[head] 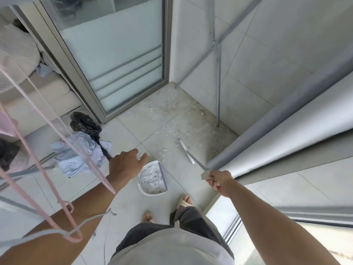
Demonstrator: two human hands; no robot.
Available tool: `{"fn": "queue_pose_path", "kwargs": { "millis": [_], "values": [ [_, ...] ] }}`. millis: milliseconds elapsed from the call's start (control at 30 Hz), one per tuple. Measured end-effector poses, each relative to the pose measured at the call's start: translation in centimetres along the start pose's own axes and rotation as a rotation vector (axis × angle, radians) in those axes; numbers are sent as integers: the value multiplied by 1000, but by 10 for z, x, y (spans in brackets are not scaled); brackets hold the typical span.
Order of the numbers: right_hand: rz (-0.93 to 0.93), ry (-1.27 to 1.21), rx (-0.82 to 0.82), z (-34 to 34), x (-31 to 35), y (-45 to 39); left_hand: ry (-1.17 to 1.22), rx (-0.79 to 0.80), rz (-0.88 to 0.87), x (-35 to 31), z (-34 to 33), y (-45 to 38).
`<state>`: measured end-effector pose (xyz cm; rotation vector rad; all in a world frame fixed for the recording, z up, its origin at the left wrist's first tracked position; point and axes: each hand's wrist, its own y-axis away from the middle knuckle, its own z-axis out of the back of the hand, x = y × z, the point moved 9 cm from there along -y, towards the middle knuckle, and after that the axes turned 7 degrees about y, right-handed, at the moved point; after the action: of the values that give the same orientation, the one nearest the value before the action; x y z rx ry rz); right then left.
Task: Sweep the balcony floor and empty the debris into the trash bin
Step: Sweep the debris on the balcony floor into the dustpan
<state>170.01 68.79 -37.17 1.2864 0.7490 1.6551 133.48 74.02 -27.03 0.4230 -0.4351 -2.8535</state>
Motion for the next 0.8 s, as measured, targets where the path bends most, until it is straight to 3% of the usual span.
{"fn": "queue_pose_path", "kwargs": {
  "millis": [167, 400, 533, 800],
  "values": [
    [13, 131, -26, 5, 37, -36, -5, -24, 68, -2, -5, -2],
    [-15, 289, 126, -7, 103, -103, 93, -90, 445, -3, -13, 9],
    [42, 440, 89, 9, 156, -124, 97, -125, 584, -3, -1, 17],
    [101, 567, 94, -7, 185, -131, 84, -146, 715, 21, 2, 31]
  ]
}}
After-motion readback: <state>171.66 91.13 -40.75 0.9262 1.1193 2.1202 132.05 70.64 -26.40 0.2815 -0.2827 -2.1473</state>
